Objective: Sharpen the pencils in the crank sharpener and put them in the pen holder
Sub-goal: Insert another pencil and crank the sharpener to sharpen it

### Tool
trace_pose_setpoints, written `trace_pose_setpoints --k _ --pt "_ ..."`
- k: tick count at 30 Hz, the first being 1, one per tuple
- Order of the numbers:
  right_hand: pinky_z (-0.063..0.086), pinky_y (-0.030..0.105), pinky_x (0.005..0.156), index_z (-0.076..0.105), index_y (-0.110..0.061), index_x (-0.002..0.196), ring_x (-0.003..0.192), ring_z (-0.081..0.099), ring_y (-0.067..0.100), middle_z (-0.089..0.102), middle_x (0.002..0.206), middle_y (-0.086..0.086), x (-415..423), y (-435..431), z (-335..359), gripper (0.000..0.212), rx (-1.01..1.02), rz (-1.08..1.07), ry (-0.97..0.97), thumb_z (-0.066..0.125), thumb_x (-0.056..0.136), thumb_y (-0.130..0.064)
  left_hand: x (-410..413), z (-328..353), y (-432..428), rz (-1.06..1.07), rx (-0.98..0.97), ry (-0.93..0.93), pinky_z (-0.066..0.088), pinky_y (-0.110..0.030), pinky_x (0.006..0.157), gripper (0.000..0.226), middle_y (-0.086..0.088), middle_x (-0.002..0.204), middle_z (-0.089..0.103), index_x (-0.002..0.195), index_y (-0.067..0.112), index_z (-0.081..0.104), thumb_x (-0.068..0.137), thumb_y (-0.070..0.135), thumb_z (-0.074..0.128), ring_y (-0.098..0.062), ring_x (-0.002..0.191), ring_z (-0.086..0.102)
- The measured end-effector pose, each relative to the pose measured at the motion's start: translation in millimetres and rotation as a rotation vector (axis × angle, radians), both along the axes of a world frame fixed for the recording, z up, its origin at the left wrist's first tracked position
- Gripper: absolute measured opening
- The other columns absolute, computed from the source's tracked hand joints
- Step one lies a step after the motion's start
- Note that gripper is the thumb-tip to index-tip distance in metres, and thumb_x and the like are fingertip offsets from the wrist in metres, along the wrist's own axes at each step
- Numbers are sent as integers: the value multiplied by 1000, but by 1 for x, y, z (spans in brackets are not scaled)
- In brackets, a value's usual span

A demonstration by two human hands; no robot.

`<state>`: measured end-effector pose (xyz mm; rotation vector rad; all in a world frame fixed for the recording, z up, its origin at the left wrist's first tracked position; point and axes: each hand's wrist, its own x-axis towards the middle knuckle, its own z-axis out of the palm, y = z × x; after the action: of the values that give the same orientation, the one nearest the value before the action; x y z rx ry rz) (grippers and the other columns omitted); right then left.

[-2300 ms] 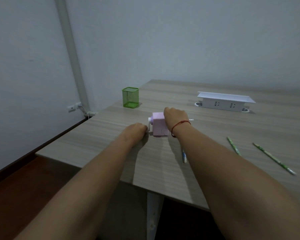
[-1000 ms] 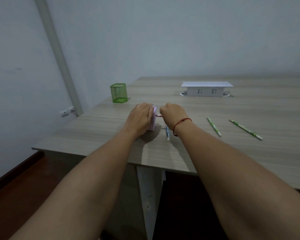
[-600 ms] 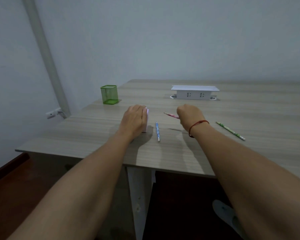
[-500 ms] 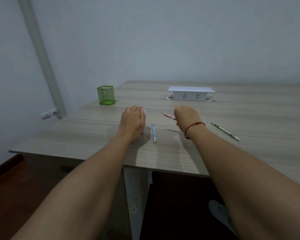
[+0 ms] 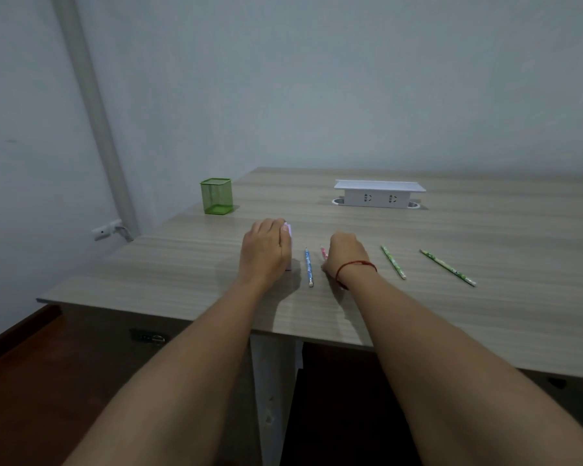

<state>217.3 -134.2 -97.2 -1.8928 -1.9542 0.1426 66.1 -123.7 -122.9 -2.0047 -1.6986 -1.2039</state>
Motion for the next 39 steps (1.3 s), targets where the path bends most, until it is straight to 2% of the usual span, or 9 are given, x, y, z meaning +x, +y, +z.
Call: trace_pose_setpoints --k 7,9,12,14,18,23,28,33,39 --pt "50 33 85 60 -3 113 109 61 34 62 119 17 1 6 1 23 5 -18 -58 59 93 -15 2 2 1 3 -17 -26 44 -38 82 62 -8 98 66 101 10 64 88 40 11 -28 94 55" --pt "49 33 86 60 -5 116 110 61 32 62 120 14 12 7 3 24 26 -45 -139 56 95 -18 2 1 1 2 -18 -26 44 -39 83 63 -9 98 65 101 9 64 88 41 11 -29 94 54" --pt "46 37 94 58 -9 122 117 57 32 60 126 12 37 11 7 29 73 -135 -304 48 96 -11 3 1 3 7 -22 -25 44 -40 83 62 -9 97 65 101 9 64 88 40 11 -29 93 54" --pt "44 40 97 57 -10 125 121 54 32 58 128 13 53 13 8 33 18 -201 -342 47 94 -9 2 1 5 9 -21 -23 44 -40 83 61 -9 97 65 101 9 64 89 39 12 -28 92 54" --pt "49 44 98 58 -6 126 119 56 35 57 131 17 69 13 0 35 -163 -233 -255 49 92 -10 1 -3 10 15 -19 -21 45 -41 82 58 -10 96 65 100 8 64 91 37 14 -29 90 54" --pt "49 39 93 57 -4 127 120 56 34 57 131 15 62 13 -3 36 -26 -196 -281 41 95 1 2 -1 8 5 -40 -30 43 -39 84 59 -9 99 65 104 9 63 90 38 14 -27 92 53" --pt "47 40 94 56 -6 127 122 53 34 55 131 16 49 8 -1 35 -18 -151 -300 49 93 0 1 0 8 0 -53 -40 40 -37 85 63 -9 100 64 104 9 63 88 40 11 -28 93 53" --pt "45 42 95 55 -10 128 120 50 33 51 129 16 37 11 12 40 119 54 -361 40 94 5 -2 2 13 -35 -122 -62 39 -36 90 64 -7 104 64 105 12 62 87 44 9 -28 99 53" --pt "46 37 91 57 -16 127 111 60 30 61 124 10 26 8 23 40 146 178 -371 40 96 4 -4 6 10 -66 -202 -79 37 -36 93 44 -7 112 61 112 11 59 98 31 22 -28 106 50"
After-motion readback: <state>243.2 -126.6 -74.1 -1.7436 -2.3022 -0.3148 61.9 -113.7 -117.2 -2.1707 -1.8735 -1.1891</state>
